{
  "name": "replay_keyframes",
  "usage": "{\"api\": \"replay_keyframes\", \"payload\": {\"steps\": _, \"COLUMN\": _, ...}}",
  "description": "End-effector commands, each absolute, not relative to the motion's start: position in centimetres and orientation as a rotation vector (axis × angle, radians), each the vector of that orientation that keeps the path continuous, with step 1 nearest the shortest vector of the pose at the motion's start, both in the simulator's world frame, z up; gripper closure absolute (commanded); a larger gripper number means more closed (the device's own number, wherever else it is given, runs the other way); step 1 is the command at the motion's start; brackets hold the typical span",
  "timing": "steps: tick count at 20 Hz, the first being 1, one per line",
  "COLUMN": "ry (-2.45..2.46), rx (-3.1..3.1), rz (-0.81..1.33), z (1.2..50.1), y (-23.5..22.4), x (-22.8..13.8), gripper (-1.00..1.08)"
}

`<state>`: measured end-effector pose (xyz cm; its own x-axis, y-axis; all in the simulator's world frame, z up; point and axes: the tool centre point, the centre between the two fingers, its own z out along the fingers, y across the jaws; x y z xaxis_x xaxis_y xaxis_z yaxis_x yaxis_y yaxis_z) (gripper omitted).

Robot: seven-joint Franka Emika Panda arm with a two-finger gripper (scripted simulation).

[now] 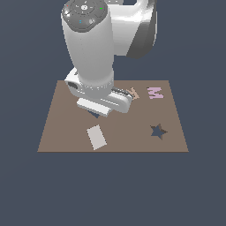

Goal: Insert a designated object into the corresponding slot on a board.

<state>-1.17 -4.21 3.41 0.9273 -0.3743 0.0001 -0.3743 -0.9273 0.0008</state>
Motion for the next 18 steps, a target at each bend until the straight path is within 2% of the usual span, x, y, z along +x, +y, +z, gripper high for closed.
{"api": "replay_keyframes", "payload": {"steps": 1, "ry": -0.655, "rx": 3.072, "rz": 0.001, "z": 3.5, "y": -1.8, "x": -0.6, "gripper": 1.08}}
{"api": "replay_keyframes", "payload": {"steps": 11, "ry": -0.871, "rx": 3.017, "rz": 0.000, "z": 3.8, "y": 7.4, "x": 2.7, "gripper": 1.08}}
{"api": "replay_keyframes", "payload": {"steps": 18, "ry": -0.987, "rx": 2.981, "rz": 0.000, "z": 3.9, "y": 12.0, "x": 5.2, "gripper": 1.08}}
